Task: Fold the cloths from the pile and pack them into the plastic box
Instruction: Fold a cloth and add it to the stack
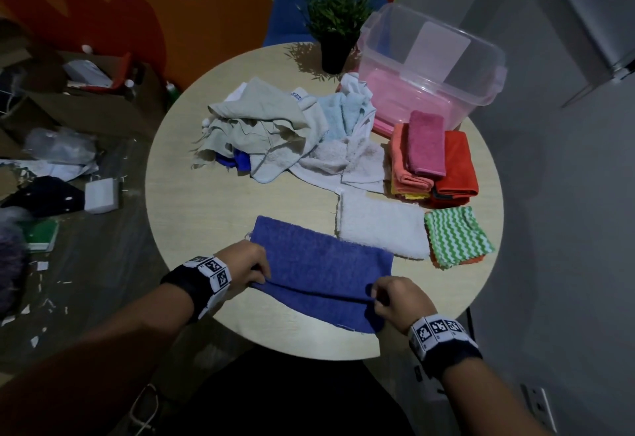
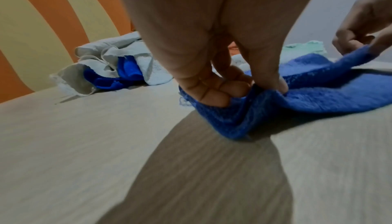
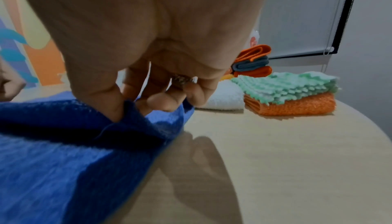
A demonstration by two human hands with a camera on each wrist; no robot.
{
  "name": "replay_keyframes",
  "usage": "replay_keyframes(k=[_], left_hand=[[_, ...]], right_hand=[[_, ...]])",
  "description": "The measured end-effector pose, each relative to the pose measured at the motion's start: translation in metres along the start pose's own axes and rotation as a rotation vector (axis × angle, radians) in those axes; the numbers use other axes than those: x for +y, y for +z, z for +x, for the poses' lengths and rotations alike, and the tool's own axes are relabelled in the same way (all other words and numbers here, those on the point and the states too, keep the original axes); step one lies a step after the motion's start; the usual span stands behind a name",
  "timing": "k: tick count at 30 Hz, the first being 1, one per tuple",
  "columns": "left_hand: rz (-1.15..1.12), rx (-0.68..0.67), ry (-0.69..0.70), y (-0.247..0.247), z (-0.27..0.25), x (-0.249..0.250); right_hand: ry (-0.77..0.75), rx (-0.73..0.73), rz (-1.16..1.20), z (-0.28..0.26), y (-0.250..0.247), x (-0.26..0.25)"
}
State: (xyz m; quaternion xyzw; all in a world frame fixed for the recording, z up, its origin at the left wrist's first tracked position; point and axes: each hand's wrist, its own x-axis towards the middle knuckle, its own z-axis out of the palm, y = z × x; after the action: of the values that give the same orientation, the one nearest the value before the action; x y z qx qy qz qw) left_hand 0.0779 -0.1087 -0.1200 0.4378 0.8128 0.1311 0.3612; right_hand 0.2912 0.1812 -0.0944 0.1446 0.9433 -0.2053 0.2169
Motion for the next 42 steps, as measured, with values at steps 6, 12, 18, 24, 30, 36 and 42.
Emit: replay_keyframes(k=[6,12,18,24,30,36,42], left_hand=[[-0.074,0.038,0.02,-0.02,-0.003,0.001],[-0.067,-0.159,-0.07,-0.021,0.001,0.012],[-0.116,-0.23,-0.132,-0.009,0.004,0.017],[0.005,0.096,-0.104,-0.004,0.017,0.023],[0.007,0.125,-0.104,0.012,0.026,0.022],[-0.218,0.168,-0.017,0.019,0.033,0.032],[-0.084,0.514,-0.335,0.013,0.043,0.027]], right_hand=[[-0.078,0.016,0.178,-0.006,-0.02,-0.006],[-0.058,-0.172,0.149,-0.007,-0.015,-0.014],[0.227,-0.052,0.015,0.003,0.003,0.004],[0.494,0.104,0.24,0.019,0.015,0.014],[0.516,0.159,0.347,0.041,0.026,0.002],[0.54,0.252,0.58,0.017,-0.007,0.024],[0.361,0.2,0.797,0.02,-0.028,-0.011]])
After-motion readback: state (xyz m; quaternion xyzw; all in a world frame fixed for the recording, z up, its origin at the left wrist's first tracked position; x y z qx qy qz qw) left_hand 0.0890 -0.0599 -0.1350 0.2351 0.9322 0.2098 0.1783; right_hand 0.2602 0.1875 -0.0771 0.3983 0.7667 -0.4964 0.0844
